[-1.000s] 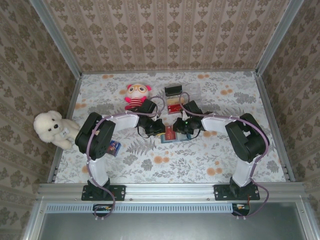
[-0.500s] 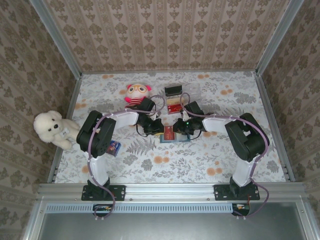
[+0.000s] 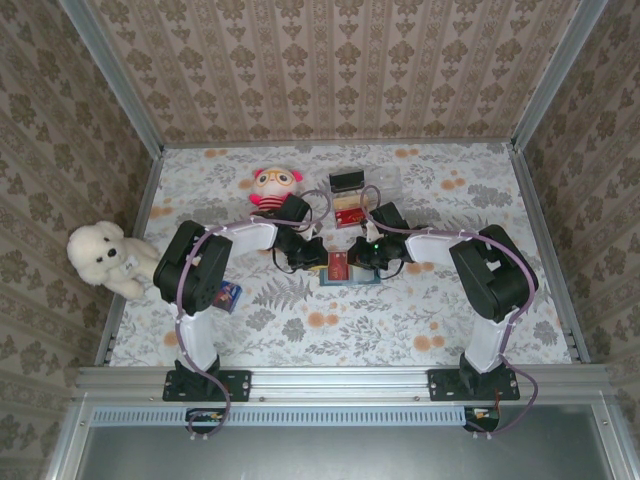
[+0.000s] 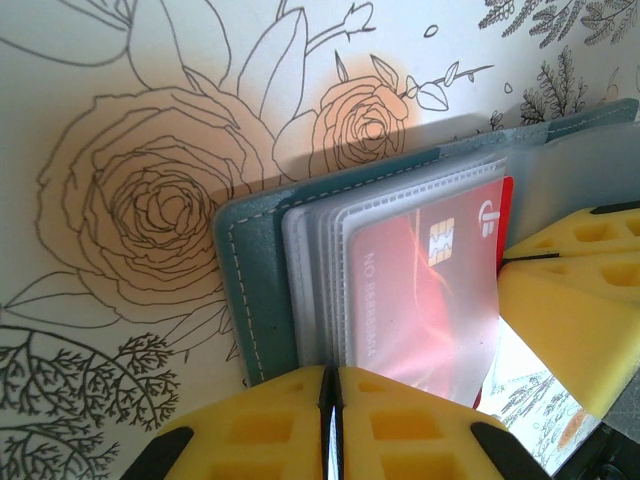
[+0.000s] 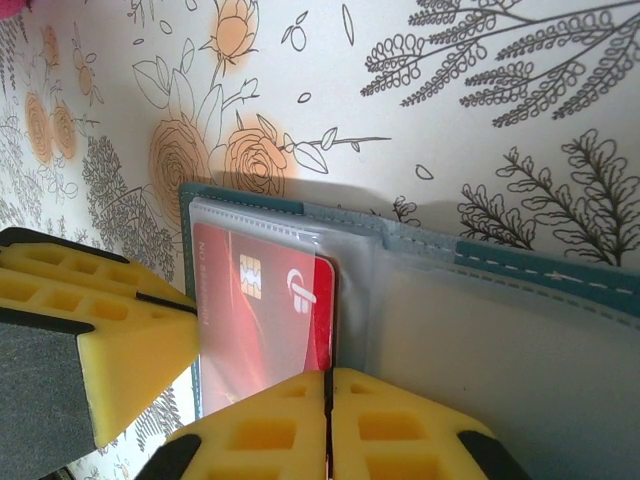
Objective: Take the credit cards out of the card holder
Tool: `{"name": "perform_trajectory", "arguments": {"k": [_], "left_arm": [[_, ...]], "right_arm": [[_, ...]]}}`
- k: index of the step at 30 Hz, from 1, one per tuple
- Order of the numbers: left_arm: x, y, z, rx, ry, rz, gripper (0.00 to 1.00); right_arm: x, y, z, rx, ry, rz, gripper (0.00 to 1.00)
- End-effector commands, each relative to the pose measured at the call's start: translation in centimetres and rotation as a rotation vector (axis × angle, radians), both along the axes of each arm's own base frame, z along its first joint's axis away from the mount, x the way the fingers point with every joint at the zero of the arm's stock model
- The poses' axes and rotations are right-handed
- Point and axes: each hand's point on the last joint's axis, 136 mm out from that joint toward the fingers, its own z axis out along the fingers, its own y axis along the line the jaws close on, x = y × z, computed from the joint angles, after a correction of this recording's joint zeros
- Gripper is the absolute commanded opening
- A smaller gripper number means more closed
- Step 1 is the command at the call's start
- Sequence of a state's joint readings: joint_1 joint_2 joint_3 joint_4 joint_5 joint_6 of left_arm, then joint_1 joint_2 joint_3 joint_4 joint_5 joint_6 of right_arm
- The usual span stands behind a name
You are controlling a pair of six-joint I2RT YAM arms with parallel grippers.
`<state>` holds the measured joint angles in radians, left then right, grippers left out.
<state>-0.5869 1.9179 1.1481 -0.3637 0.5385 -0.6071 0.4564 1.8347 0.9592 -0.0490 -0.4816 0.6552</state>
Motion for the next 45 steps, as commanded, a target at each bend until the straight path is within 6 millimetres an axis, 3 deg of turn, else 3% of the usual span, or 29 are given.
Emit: {"name": "perform_trajectory", "arguments": {"k": [1, 18, 23, 30, 45], "left_arm": [[-1.3, 2.2, -3.3, 0.121, 0.065, 0.0, 0.12], [-1.5, 2.8, -3.7, 0.119, 0.074, 0.013, 0.13], [-1.6, 2.6, -3.7, 0.109, 0.076, 0.012, 0.13], [-1.6, 2.4, -3.7, 0.099, 0.079, 0.012, 0.13], [-1.9, 2.3, -3.8, 0.086, 0.087, 0.006, 0.13]], "right_arm": [[-1.2, 0.4, -0.4, 0.013, 0.019, 0.056, 0.06], [-1.4, -0.2, 0.7, 0.06, -0.019, 0.042, 0.03], [-1.6, 0.2, 1.2, 0.102, -0.019, 0.049, 0.11], [-1.7, 0.4, 0.3, 0.094, 0.018, 0.038, 0.22], [-1.3, 1.3, -0.7, 0.116, 0.041, 0.039, 0.12]]}}
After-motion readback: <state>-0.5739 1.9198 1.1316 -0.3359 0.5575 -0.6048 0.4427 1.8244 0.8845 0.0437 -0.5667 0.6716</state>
